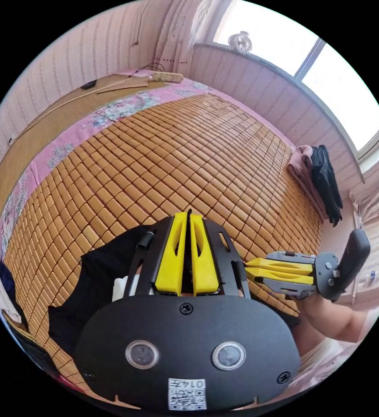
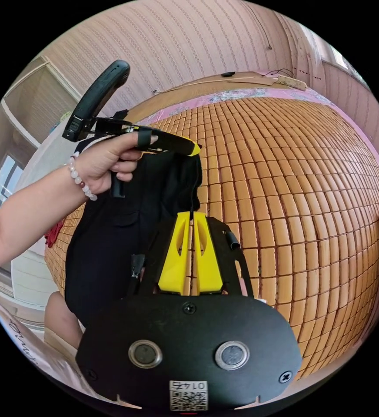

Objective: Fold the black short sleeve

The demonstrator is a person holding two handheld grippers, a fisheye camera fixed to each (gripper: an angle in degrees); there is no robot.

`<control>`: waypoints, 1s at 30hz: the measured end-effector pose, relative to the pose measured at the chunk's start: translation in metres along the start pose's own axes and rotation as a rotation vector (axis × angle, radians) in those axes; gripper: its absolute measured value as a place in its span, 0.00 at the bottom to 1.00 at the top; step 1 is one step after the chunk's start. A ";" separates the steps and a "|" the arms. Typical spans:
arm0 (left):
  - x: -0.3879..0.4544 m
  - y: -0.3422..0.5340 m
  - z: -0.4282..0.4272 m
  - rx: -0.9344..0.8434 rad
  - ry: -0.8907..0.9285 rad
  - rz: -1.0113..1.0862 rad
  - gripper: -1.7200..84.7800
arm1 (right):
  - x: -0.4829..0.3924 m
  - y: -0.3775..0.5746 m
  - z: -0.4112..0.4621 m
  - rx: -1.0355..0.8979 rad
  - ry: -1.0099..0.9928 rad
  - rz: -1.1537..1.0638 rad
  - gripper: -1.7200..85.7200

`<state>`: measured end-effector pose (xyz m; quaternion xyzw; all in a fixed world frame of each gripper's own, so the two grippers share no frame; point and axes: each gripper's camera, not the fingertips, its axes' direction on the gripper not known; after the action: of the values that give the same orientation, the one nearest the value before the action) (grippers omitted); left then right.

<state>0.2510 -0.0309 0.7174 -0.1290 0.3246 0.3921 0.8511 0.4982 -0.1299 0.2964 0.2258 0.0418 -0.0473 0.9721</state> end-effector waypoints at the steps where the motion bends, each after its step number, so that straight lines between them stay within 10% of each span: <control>1: -0.011 0.023 -0.028 0.060 0.018 -0.005 0.01 | -0.007 0.004 -0.010 0.048 -0.016 -0.062 0.04; 24: -0.260 0.310 -0.183 0.176 -0.163 -0.622 0.12 | 0.012 -0.103 0.058 -0.224 -0.087 -0.129 0.17; 30: -0.304 0.303 -0.170 0.158 -0.123 -0.665 0.15 | 0.004 -0.127 0.075 -0.257 -0.032 -0.164 0.07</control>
<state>-0.1994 -0.0890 0.7983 -0.1375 0.2421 0.0738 0.9576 0.4930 -0.2765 0.3077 0.0943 0.0505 -0.1246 0.9864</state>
